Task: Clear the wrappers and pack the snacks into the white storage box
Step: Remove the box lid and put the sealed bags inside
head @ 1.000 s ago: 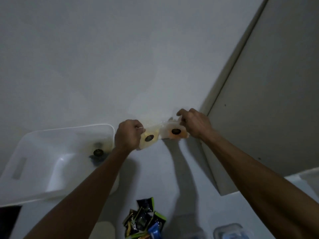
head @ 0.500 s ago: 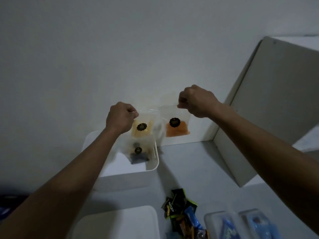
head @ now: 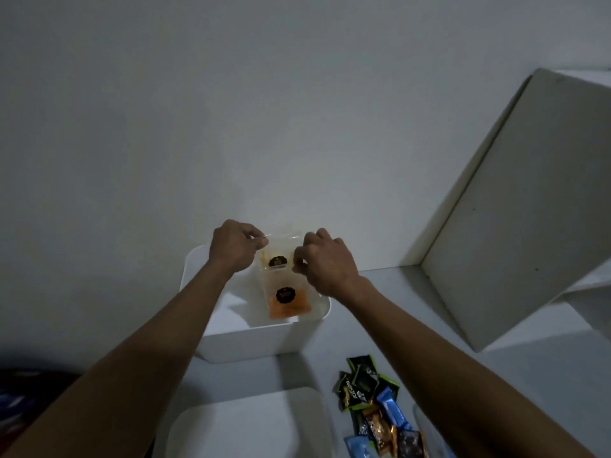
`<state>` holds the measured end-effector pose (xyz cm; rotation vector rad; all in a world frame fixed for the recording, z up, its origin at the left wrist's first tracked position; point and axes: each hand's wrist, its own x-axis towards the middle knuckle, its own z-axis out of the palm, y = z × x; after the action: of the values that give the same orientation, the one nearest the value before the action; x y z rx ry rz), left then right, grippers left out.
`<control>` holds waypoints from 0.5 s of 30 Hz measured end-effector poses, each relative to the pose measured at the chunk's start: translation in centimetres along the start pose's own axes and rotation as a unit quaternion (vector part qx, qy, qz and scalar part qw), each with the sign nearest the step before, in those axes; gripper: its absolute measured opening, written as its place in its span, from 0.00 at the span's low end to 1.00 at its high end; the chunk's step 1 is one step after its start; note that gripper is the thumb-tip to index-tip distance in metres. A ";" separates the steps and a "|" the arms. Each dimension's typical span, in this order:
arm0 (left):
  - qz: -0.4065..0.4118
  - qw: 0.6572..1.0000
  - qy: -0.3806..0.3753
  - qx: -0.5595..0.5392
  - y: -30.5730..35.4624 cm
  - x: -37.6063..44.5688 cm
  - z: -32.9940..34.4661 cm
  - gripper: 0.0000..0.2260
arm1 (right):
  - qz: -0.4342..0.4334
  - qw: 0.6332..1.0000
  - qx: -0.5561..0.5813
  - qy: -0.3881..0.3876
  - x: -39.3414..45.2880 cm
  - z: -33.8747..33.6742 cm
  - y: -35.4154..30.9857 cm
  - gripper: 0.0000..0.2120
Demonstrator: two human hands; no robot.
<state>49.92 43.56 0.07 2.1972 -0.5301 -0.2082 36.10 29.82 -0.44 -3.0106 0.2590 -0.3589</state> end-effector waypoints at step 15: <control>-0.003 0.994 -0.032 0.104 -8.3 2.5 9.9 0.05 | 0.114 0.993 -0.026 0.001 1.0 11.9 3.3 0.07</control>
<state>51.48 40.05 -12.52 2.3999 -0.6048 -0.2364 39.40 27.34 -12.10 -2.9878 0.6137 -0.3398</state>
